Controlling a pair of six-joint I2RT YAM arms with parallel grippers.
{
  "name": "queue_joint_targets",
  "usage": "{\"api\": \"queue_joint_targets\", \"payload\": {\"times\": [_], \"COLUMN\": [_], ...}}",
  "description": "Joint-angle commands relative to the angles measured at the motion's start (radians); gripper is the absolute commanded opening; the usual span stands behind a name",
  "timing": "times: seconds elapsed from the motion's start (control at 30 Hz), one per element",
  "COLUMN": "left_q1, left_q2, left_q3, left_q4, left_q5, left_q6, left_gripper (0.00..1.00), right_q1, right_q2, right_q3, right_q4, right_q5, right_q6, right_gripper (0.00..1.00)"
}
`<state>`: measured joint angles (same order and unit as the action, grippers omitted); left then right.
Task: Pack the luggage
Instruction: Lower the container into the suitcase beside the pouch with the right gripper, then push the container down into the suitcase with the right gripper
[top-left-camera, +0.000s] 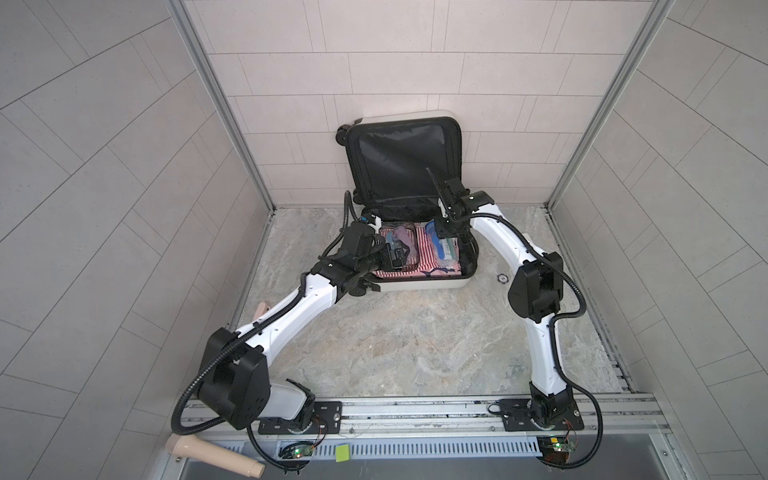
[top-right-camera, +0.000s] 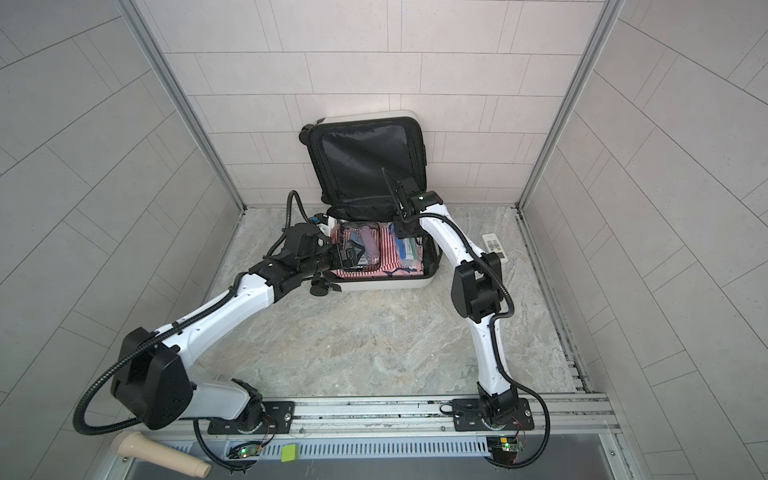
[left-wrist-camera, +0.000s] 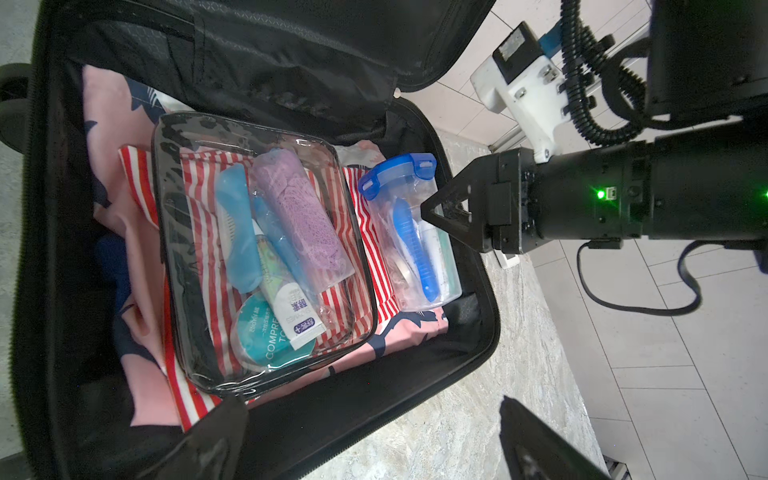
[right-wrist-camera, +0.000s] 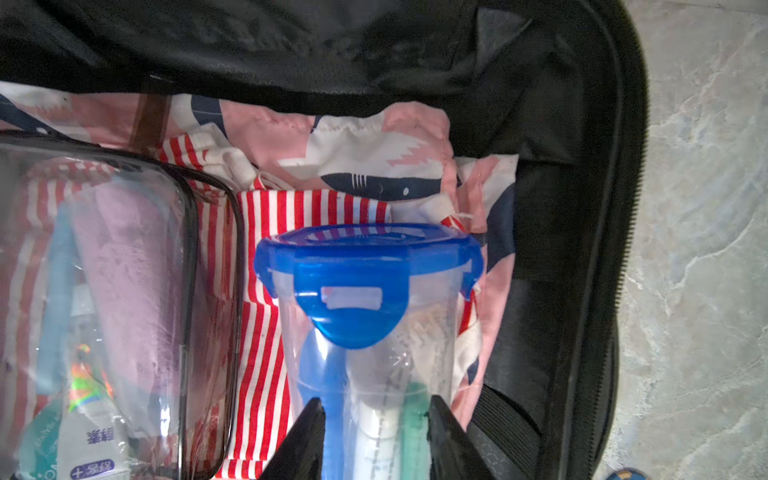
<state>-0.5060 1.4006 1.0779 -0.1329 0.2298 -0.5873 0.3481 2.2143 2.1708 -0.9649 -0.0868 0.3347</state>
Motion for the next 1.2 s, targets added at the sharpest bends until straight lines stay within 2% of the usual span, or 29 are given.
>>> {"api": "queue_joint_targets", "payload": {"times": [0.0, 0.2, 0.6, 0.7, 0.93, 1.17], "left_q1": [0.006, 0.006, 0.006, 0.007, 0.006, 0.006], "left_q2": [-0.005, -0.009, -0.026, -0.037, -0.048, -0.054], "left_q3": [-0.010, -0.015, -0.024, -0.025, -0.025, -0.029], "left_q4": [0.009, 0.007, 0.010, -0.001, -0.005, -0.001], "left_q5": [0.007, 0.005, -0.001, -0.004, -0.009, -0.005], "left_q6": [-0.010, -0.008, -0.017, -0.013, -0.011, -0.016], "left_gripper": [1.00, 1.00, 1.00, 1.00, 1.00, 1.00], "right_q1": [-0.018, -0.021, 0.008, 0.007, 0.001, -0.006], "right_q2": [0.071, 0.063, -0.018, -0.058, -0.173, -0.229], "right_q3": [-0.067, -0.148, -0.226, -0.225, -0.236, -0.350], "right_q4": [-0.021, 0.033, 0.132, 0.133, 0.103, 0.119], "right_q5": [0.049, 0.027, -0.134, -0.145, -0.140, -0.144], "right_q6": [0.020, 0.045, 0.141, 0.144, 0.105, 0.077], "right_gripper": [0.42, 0.42, 0.43, 0.49, 0.75, 0.84]}}
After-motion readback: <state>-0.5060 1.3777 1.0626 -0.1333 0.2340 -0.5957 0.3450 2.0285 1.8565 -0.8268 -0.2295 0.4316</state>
